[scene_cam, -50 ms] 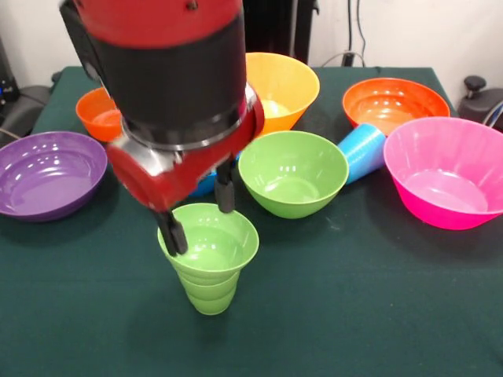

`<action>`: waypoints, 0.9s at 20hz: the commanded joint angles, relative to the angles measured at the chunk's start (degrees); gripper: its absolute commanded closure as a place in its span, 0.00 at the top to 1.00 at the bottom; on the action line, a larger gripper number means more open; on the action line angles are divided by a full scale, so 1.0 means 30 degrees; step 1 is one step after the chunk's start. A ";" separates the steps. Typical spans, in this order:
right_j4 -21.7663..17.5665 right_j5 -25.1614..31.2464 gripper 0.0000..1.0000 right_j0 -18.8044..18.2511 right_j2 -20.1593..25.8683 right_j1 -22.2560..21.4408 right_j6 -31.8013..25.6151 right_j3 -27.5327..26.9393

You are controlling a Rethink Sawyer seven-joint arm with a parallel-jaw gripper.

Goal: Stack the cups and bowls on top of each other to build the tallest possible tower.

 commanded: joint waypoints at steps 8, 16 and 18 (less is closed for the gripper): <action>0.4188 -0.2222 1.00 -0.3573 -0.4796 -0.5195 0.2330 0.9801; 0.5772 -0.6435 1.00 -0.6719 -0.6326 -0.8596 0.2219 1.6173; 0.6159 -0.7333 1.00 -0.7428 -0.6502 -0.9442 0.2125 1.7888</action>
